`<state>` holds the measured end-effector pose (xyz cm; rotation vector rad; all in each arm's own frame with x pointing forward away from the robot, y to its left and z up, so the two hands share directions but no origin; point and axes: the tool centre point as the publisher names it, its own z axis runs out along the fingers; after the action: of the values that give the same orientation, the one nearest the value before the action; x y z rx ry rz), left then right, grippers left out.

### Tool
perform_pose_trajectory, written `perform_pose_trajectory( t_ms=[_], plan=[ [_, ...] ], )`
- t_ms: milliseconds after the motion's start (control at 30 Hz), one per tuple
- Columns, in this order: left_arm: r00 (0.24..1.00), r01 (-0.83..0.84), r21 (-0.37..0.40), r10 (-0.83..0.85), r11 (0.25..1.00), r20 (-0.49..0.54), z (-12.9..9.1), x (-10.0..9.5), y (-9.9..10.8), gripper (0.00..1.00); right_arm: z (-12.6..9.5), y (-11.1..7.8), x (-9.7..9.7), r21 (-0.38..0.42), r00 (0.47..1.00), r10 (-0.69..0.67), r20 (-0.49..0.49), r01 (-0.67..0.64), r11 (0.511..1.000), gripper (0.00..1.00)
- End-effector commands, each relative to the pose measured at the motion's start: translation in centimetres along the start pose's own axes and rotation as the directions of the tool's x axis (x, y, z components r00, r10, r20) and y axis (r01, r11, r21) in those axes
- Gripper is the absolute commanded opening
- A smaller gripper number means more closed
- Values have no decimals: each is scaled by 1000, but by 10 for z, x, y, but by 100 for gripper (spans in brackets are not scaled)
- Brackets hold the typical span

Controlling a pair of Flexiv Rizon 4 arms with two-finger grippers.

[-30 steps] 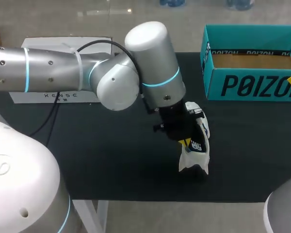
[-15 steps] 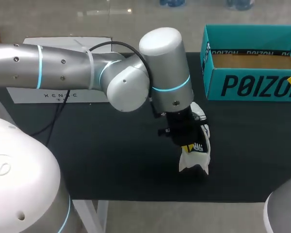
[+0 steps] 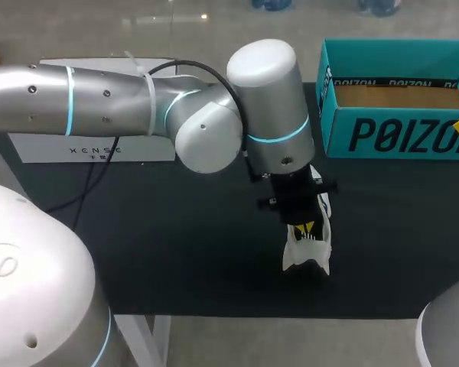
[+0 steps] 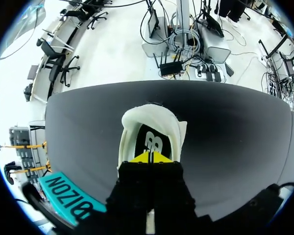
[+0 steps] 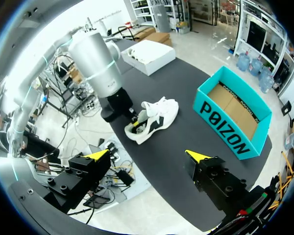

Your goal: Take the shoe out of the shoebox, open the shoe tongue, remove and reinsert the insole, then place the shoe into the shoebox

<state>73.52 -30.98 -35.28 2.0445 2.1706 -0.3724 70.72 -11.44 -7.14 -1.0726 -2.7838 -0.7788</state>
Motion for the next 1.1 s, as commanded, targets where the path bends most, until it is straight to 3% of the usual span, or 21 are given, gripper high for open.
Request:
perform_pose_trajectory(
  t_ms=[33,200,400,500,733,900,1100],
  plan=[
    [999,-8,-9,8,1000,-32,19,-12,2,0,0,2,-1,6,1000,1,-3,-1,1000,100],
    [996,-11,-28,9,1000,-88,44,-11,6,0,0,2,-1,6,1000,1,-3,-1,1000,100],
    [988,-10,21,13,1000,-156,83,-6,6,0,0,2,-1,6,1000,1,-3,-1,1000,100],
    [982,-5,36,12,999,-188,91,-1,4,0,0,2,-1,6,1000,1,-3,-1,1000,100],
    [986,-5,-5,4,1000,-165,60,3,15,0,0,2,-1,6,1000,1,-3,-1,1000,100],
    [992,-22,-51,15,998,-128,34,-5,28,0,0,2,-1,6,1000,1,-3,-1,1000,100],
    [992,-47,-117,33,992,-119,18,-18,46,0,0,2,-1,6,1000,1,-3,-1,1000,100]
  ],
)
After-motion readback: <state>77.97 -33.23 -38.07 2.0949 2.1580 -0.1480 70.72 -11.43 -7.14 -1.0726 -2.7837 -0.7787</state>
